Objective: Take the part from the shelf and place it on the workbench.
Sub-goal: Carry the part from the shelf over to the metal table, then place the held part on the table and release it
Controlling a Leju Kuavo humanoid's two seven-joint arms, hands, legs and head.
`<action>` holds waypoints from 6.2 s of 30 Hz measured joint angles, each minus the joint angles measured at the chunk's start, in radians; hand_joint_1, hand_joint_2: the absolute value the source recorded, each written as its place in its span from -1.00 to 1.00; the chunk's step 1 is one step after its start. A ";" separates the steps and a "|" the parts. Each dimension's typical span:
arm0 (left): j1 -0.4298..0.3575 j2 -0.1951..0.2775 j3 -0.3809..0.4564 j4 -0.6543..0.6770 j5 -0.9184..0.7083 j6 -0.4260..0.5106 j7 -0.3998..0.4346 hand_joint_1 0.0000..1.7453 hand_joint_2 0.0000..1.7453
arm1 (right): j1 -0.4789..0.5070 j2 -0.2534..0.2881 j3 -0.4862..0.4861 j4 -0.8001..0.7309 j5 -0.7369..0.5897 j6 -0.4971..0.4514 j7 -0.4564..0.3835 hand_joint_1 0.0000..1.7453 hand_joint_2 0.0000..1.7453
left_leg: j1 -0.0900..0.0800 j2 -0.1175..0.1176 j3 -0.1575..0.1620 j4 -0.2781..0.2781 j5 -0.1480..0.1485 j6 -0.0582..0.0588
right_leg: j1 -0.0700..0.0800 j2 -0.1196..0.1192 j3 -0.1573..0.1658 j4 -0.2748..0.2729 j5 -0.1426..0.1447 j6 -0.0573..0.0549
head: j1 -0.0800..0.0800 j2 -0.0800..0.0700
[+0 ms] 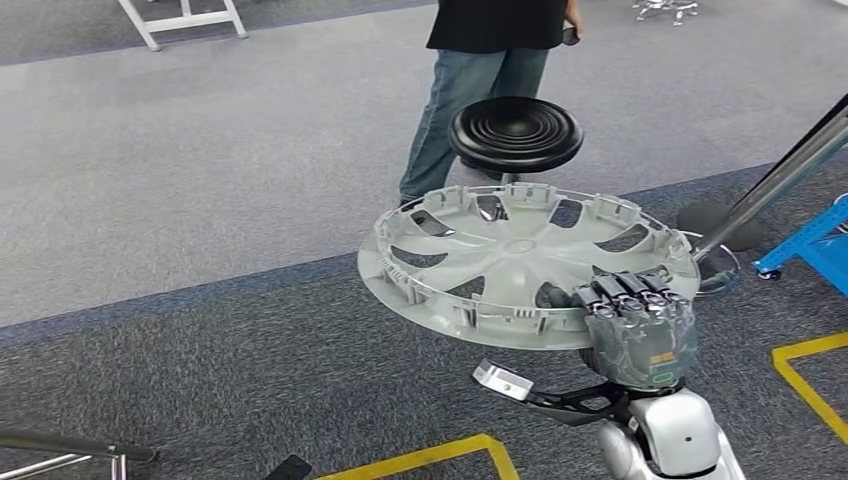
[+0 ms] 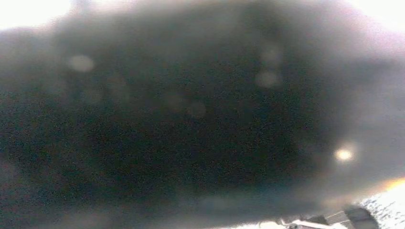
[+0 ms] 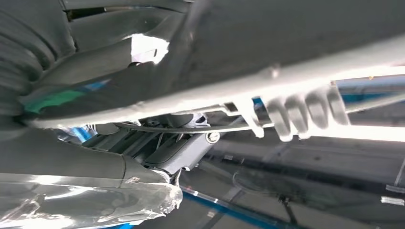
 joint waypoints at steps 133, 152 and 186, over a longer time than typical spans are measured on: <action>-0.007 0.021 -0.002 0.000 -0.021 -0.042 0.050 -1.00 -1.00 | -0.048 -0.028 0.050 0.074 0.000 0.000 0.118 1.00 1.00 | 0.017 0.123 -0.120 0.240 -0.110 -0.037 | 0.011 -0.120 0.041 -0.052 0.000 -0.042 | -0.007 0.000; -0.004 0.022 -0.001 0.000 -0.021 -0.039 0.050 -1.00 -1.00 | -0.058 -0.053 0.097 0.099 0.000 0.001 0.225 1.00 1.00 | -0.003 0.049 0.032 -0.022 -0.019 0.018 | 0.021 -0.068 -0.021 0.025 0.003 -0.021 | 0.011 0.000; 0.003 0.037 0.006 0.000 -0.038 -0.039 0.060 -1.00 -1.00 | -0.238 -0.077 0.055 0.435 -0.254 0.272 0.484 1.00 1.00 | -0.004 0.050 0.036 -0.028 -0.018 0.000 | 0.024 -0.052 0.012 -0.037 0.015 -0.028 | 0.007 0.000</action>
